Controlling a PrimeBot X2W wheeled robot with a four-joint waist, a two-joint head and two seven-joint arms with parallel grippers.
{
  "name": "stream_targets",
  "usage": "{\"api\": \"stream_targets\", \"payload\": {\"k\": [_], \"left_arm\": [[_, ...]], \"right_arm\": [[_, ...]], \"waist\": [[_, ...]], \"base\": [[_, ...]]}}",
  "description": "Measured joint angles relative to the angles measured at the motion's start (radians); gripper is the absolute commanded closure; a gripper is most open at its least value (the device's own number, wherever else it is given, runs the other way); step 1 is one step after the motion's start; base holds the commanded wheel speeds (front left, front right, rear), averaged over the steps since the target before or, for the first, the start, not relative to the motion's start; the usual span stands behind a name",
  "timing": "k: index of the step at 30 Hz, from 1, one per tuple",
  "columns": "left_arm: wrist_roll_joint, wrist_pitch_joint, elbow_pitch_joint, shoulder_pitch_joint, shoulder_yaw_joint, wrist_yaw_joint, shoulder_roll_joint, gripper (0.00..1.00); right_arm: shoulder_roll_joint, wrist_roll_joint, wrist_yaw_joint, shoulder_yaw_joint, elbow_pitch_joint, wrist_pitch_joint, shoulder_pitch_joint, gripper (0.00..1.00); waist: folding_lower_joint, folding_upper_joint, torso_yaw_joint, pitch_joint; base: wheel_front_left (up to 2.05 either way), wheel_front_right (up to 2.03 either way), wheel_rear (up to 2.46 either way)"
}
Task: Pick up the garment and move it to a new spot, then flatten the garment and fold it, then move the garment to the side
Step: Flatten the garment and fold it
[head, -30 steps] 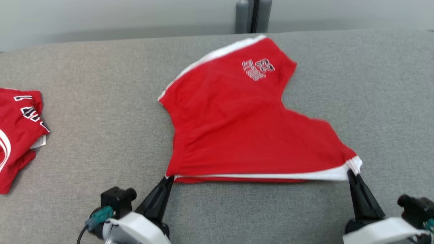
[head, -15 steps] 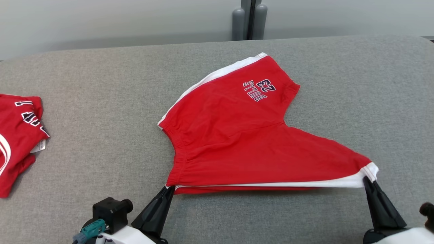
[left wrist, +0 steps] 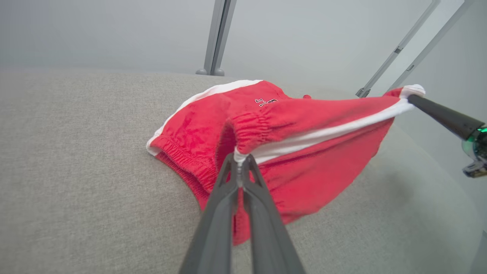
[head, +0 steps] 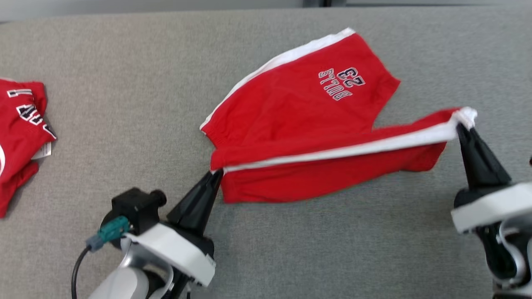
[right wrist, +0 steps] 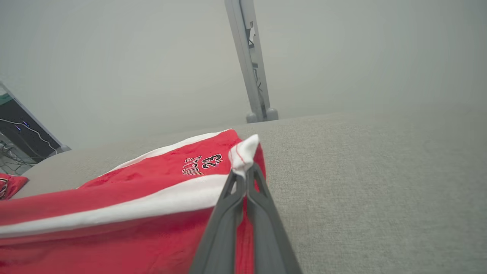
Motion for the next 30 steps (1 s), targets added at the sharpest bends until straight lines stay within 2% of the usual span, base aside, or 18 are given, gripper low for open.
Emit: {"api": "stream_targets", "payload": {"k": [11,18,30], "left_arm": [[0.000,-0.064,0.138,-0.241,0.010,-0.091,-0.077,1.00],[-0.003,-0.118,0.267,-0.368,0.011,-0.138,-0.132,1.00],[-0.019,-0.167,0.400,-0.453,0.013,-0.174,-0.184,1.00]], "right_arm": [[-0.091,0.015,0.000,0.098,0.208,0.027,-0.419,1.00],[-0.113,0.023,0.000,0.160,0.441,0.009,-0.646,1.00],[-0.137,0.045,0.000,0.205,0.687,-0.064,-0.820,1.00]], "waist": [[0.0000,0.0000,0.083,0.177],[0.0000,-0.0001,0.145,0.237],[0.0000,-0.0001,0.163,0.263]], "base": [[0.00,0.00,0.00],[0.00,0.00,0.00],[0.00,0.00,0.00]]}}
